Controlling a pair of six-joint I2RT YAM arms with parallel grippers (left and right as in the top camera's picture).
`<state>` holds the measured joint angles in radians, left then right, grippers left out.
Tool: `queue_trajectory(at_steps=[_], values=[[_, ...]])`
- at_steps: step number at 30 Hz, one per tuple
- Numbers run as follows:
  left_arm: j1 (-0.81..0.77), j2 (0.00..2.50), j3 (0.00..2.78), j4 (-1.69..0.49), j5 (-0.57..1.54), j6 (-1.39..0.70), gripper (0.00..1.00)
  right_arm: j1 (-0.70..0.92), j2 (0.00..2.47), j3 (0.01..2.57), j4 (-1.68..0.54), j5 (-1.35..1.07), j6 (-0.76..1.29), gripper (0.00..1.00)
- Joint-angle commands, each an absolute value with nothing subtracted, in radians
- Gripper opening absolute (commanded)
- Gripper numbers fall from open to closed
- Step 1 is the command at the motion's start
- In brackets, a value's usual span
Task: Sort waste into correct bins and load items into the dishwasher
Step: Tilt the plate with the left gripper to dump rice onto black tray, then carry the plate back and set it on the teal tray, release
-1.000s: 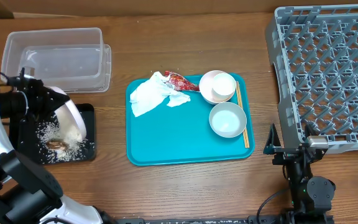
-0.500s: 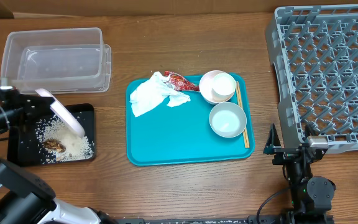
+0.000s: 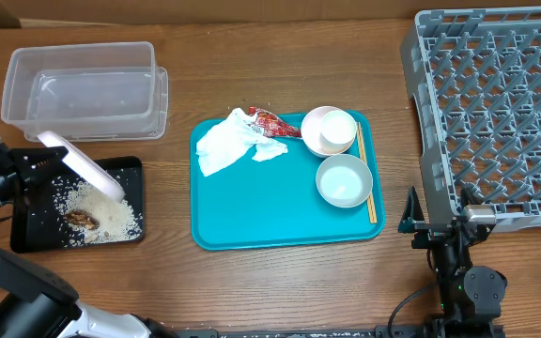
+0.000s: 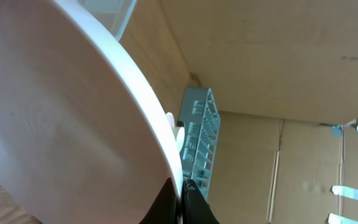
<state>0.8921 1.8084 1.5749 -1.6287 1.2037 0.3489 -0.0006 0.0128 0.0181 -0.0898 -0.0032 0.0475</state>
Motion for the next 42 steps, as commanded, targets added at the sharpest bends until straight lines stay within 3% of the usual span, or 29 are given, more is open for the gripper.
queue_trajectory(at_steps=[1,10,16,20,25,30,35,42], values=[[0.897,1.793,1.572,-1.641,1.28,0.442,0.04,-0.007,0.003,0.008,-0.084,-0.01,0.041,1.0],[0.875,1.765,1.566,-1.691,1.242,0.39,0.04,-0.007,0.003,0.008,-0.084,-0.01,0.041,1.0],[0.708,1.674,1.566,-1.691,1.168,0.366,0.04,-0.007,0.003,0.008,-0.084,-0.01,0.041,1.0],[0.498,1.608,1.566,-1.687,1.141,0.371,0.04,-0.007,0.003,0.008,-0.084,-0.01,0.041,1.0],[0.186,1.602,1.565,-1.628,0.922,0.311,0.04,-0.007,0.003,0.008,-0.084,-0.01,0.041,1.0],[-0.131,1.622,1.539,-1.44,0.655,0.01,0.04,-0.007,0.003,0.008,-0.084,-0.01,0.041,1.0],[-0.42,1.661,1.508,-1.288,0.239,-0.381,0.04,-0.007,0.003,0.008,-0.084,-0.01,0.041,1.0],[-0.7,1.809,1.508,-1.211,-0.061,-0.589,0.04,-0.007,0.003,0.008,-0.084,-0.01,0.041,1.0]])
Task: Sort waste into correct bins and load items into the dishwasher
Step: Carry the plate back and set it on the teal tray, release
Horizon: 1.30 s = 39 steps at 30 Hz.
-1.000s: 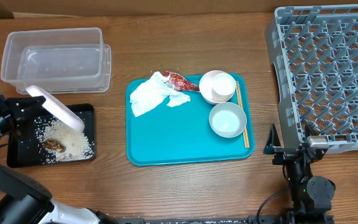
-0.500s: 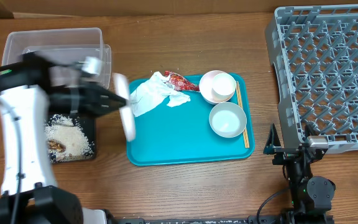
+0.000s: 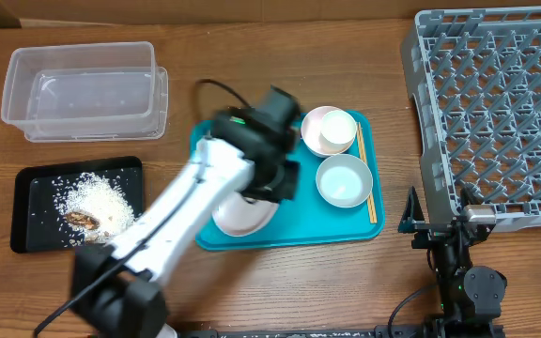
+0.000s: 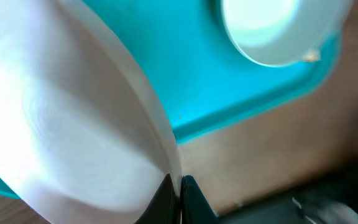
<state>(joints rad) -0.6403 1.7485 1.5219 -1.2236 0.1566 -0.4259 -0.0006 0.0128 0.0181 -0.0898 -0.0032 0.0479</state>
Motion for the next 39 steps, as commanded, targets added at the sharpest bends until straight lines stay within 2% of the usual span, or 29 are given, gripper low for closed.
queue_trajectory(at_steps=[1,12,14,16,17,20,21,30,34,39], values=[[-0.722,1.834,1.508,-1.201,-0.067,-0.592,0.04,-0.007,0.003,0.008,-0.084,-0.01,0.041,1.0],[-0.773,2.049,1.508,-1.14,-0.083,-0.644,0.04,-0.007,0.003,0.008,-0.084,-0.01,0.041,1.0],[-0.773,2.061,1.508,-1.148,-0.062,-0.643,0.07,-0.007,0.003,0.008,-0.084,-0.01,0.041,1.0],[-0.773,2.061,1.508,-1.153,-0.041,-0.638,0.15,-0.007,0.003,0.008,-0.084,-0.01,0.041,1.0],[-0.773,2.061,1.509,-1.153,-0.028,-0.624,0.23,-0.007,0.003,0.008,-0.084,-0.01,0.041,1.0],[-0.773,2.061,1.514,-1.16,-0.017,-0.598,0.66,-0.007,0.003,0.008,-0.084,-0.01,0.041,1.0],[-0.773,2.061,1.522,-1.171,-0.018,-0.598,0.74,-0.007,0.003,0.008,-0.084,-0.01,0.041,1.0],[-0.743,2.059,1.774,-1.382,-0.125,-0.609,0.73,-0.007,0.003,0.008,-0.084,-0.01,0.041,1.0],[-0.676,2.059,1.922,-1.441,-0.192,-0.617,0.75,-0.007,0.003,0.008,-0.084,-0.01,0.041,1.0],[-0.539,2.059,2.023,-1.411,-0.186,-0.656,0.75,-0.007,0.003,0.008,-0.084,-0.01,0.041,1.0]])
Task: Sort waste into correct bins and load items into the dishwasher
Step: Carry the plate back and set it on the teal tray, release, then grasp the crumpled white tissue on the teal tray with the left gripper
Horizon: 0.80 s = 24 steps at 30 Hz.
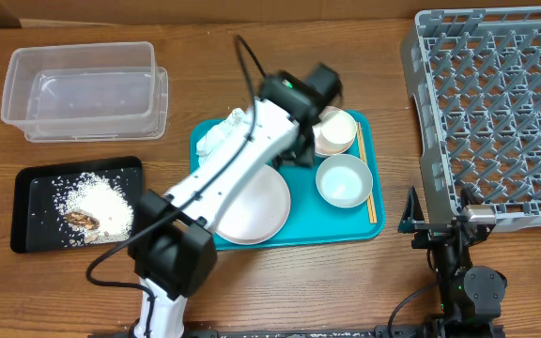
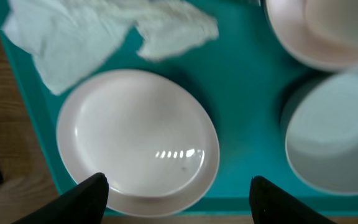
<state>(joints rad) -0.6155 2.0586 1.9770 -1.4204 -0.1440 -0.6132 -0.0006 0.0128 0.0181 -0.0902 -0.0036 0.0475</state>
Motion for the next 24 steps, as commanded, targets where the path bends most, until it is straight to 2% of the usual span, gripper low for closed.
queue_trajectory(at_steps=[1,4,8,13,19,24], values=[[-0.511,2.059,2.024,-1.394,-0.185,-0.68,0.75,-0.007,0.003,0.008,-0.084,-0.01,0.041,1.0],[-0.437,2.064,2.008,-1.344,-0.158,-0.786,0.74,-0.007,0.003,0.008,-0.084,-0.01,0.041,1.0],[-0.384,2.076,1.956,-1.263,-0.057,-0.802,0.74,-0.007,0.003,0.008,-0.084,-0.01,0.041,1.0],[-0.384,2.106,1.88,-1.151,0.026,-0.81,0.73,-0.007,0.003,0.008,-0.084,-0.01,0.041,1.0],[-0.413,2.199,1.855,-1.131,0.053,-0.855,0.69,-0.007,0.003,0.008,-0.084,-0.01,0.041,1.0],[-0.438,2.287,1.855,-1.116,0.053,-0.857,0.55,-0.007,0.003,0.008,-0.084,-0.01,0.041,1.0]])
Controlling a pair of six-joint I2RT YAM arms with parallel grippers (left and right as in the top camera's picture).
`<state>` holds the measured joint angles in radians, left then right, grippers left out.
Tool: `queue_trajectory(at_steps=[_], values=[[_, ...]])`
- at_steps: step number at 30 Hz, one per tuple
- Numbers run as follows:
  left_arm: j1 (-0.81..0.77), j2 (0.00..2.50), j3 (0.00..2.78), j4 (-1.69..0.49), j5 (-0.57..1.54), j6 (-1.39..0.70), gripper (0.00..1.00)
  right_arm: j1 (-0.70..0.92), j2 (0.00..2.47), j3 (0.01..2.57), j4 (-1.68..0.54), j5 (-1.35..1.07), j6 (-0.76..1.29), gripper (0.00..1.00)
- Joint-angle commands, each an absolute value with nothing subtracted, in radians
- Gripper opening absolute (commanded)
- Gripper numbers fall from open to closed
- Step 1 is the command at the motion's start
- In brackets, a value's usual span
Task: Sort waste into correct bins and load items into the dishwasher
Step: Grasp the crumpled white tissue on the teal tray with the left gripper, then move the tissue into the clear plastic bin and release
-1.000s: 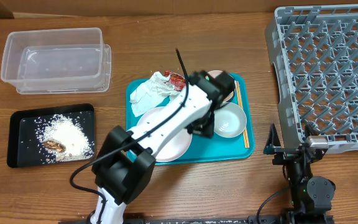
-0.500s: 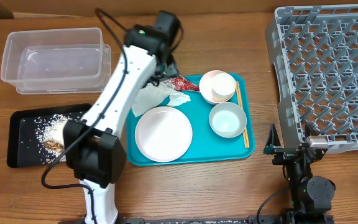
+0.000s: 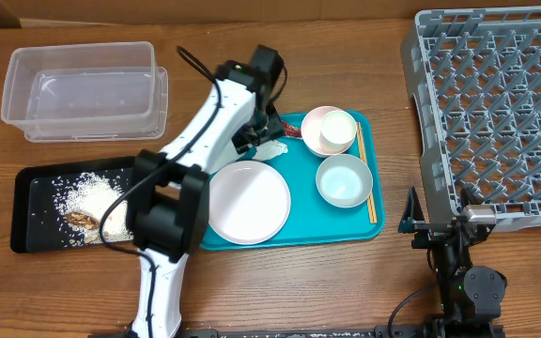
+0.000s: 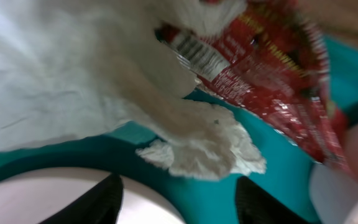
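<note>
My left gripper (image 3: 252, 134) hangs open low over the back left of the teal tray (image 3: 294, 235). In the left wrist view the open gripper (image 4: 179, 208) is just above a crumpled white napkin (image 4: 191, 140) and a red snack wrapper (image 4: 272, 81). From overhead only an edge of the napkin (image 3: 272, 149) and of the wrapper (image 3: 292, 131) shows past the arm. A pale pink plate (image 3: 247, 202) lies on the tray's front left. A cup in a bowl (image 3: 330, 131), a second bowl (image 3: 344, 180) and chopsticks (image 3: 367, 169) sit on the tray's right. My right gripper (image 3: 409, 218) rests by the rack.
The grey dishwasher rack (image 3: 496, 113) fills the right side. A clear plastic bin (image 3: 87, 89) stands at the back left. In front of that bin a black tray (image 3: 36, 235) holds rice and a food scrap.
My left gripper, still open, has gone from above the plate and bowls to the back left of the tray, low over the napkin and wrapper. The plate lies where it was.
My left gripper held the pink plate tilted over the black tray with rice on it. Then it carried the plate over the teal tray. Later the plate lay on the tray with the gripper open above it. Now the gripper is over the napkin.
</note>
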<state>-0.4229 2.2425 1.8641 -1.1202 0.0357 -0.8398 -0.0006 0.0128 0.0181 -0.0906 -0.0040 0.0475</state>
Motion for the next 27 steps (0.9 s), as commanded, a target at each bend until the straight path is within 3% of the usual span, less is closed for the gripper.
queue_trajectory(at_steps=[1,2,8,27], values=[[-0.44,2.298,1.855,-1.114,0.053,-0.857,0.53,-0.007,0.003,0.008,-0.084,-0.01,0.041,1.0],[-0.441,2.304,1.855,-1.114,0.053,-0.857,0.5,-0.007,0.003,0.008,-0.084,-0.01,0.041,1.0],[-0.432,2.304,1.867,-1.126,0.057,-0.856,0.04,-0.007,0.003,0.008,-0.084,-0.01,0.041,1.0],[-0.397,1.966,1.938,-1.206,-0.088,-0.754,0.04,-0.007,0.003,0.008,-0.084,-0.01,0.041,1.0]])
